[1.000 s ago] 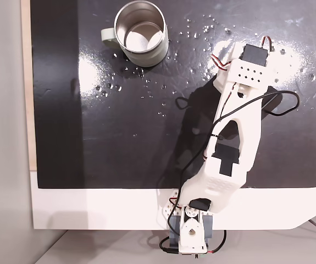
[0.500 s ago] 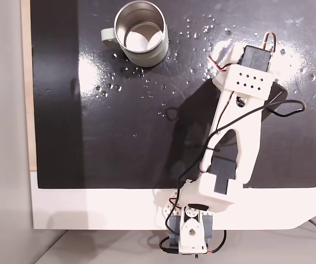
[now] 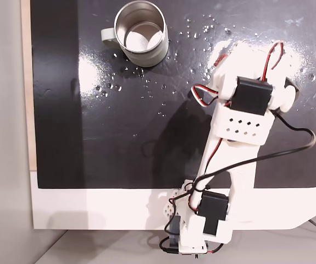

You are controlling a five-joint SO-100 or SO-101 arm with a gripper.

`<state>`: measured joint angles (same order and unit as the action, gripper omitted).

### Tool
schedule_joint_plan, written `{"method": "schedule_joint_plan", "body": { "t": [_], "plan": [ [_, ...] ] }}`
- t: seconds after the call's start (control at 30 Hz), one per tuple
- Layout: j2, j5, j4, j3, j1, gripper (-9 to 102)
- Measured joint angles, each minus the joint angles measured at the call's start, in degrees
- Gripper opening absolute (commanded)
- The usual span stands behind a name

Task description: Grasp a cube and put it in the cup.

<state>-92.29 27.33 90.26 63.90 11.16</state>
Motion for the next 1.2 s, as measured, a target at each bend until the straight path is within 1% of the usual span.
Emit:
{"method": "schedule_joint_plan", "body": {
  "t": [0.3, 0.43, 0.77, 1.0, 1.1, 1.2],
  "plan": [
    [-1.32, -1.32, -0.88, -0.26, -4.22, 0],
    [-1.32, -2.99, -2.46, -4.48, -8.17, 0],
    [6.15, -6.33, -6.06, -15.12, -17.14, 0],
    [12.74, -8.35, -6.42, -22.41, -19.95, 0],
    [14.85, -9.05, -7.12, -24.17, -22.06, 0],
    [16.35, -9.14, -7.91, -25.49, -22.24, 0]
  ]
}}
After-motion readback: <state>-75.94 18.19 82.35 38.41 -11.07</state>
